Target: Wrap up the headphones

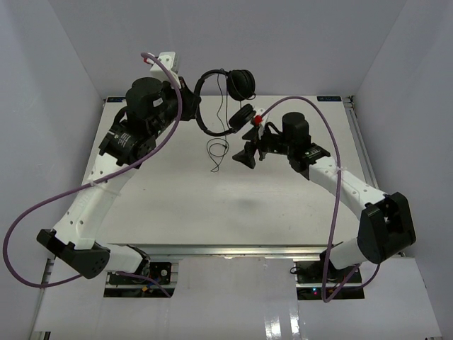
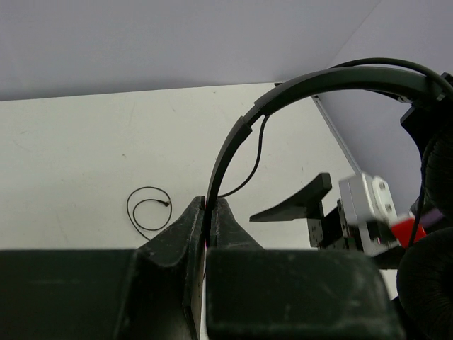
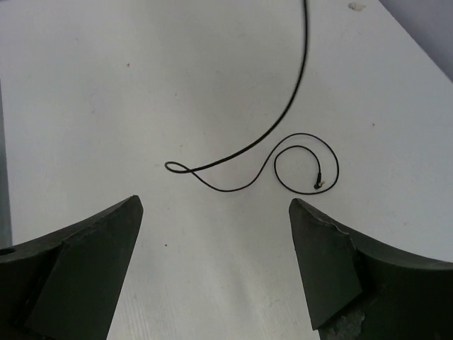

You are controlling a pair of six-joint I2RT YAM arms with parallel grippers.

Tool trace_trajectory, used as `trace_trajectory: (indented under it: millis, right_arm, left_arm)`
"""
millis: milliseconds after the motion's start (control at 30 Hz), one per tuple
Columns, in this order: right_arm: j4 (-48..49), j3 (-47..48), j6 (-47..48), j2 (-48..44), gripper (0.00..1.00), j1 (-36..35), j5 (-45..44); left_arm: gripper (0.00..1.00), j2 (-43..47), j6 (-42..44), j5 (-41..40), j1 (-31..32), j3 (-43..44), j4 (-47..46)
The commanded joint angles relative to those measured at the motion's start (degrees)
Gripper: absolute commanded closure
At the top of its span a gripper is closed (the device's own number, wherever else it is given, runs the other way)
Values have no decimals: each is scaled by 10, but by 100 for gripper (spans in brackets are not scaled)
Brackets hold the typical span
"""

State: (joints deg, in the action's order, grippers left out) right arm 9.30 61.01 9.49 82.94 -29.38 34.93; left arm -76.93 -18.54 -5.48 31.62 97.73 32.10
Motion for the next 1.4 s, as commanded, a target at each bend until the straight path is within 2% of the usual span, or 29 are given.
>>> trace_trajectory:
  millis: [0,67,233,333,400,467,567,633,700,767,833,900,933,1100,1233,1300,1367]
  right_arm:
    - [195,-21,-271,52,10,-3,-53]
    - [217,1,-309,79,10,-7,-56]
    - [276,60,-355,153,9,-17,16]
    - [274,79,-357,192,5,-26,11]
    - [333,70,-398,217,1,-25,31]
    - [411,36,-459,239,7,-25,61]
    - [601,-18,-534,268,10,-27,111]
    - [664,-31,-541,276,11,-33,130]
    - [681,-32,-544,280,14,-37,144]
    - [712,-33,-555,281,23,-40,149]
    - [711,-29,-561,275,40,-42,155]
    - [713,-36,-561,265,64,-43,152]
    - [715,-41,-560,259,69,-43,150]
    - [696,-76,-544,221,81,-43,143]
    - [612,-104,-482,173,88,-43,150]
    - [511,-100,-412,143,90,-44,154]
    - [407,-91,-298,99,91,-44,151]
  left_arm:
    - [100,33,-19,21,0,0,-30]
    - [100,34,-24,27,0,2,-31]
    - [100,34,-29,34,0,5,-32]
    - [100,35,-33,32,0,6,-32]
    - [100,37,-36,31,0,8,-34]
    - [100,39,-40,27,0,9,-39]
    - [100,40,-43,21,0,12,-53]
    - [100,40,-47,19,0,13,-66]
    - [100,35,-52,15,0,21,-78]
    - [100,28,-58,8,0,32,-86]
    - [100,22,-64,-3,-2,39,-95]
    - [100,20,-74,-6,-9,34,-111]
    - [100,19,-77,-4,-14,30,-114]
    - [100,18,-93,6,-42,15,-120]
    - [100,14,-97,9,-80,12,-121]
    - [100,7,-95,11,-100,9,-121]
    - [100,-3,-87,0,-110,2,-121]
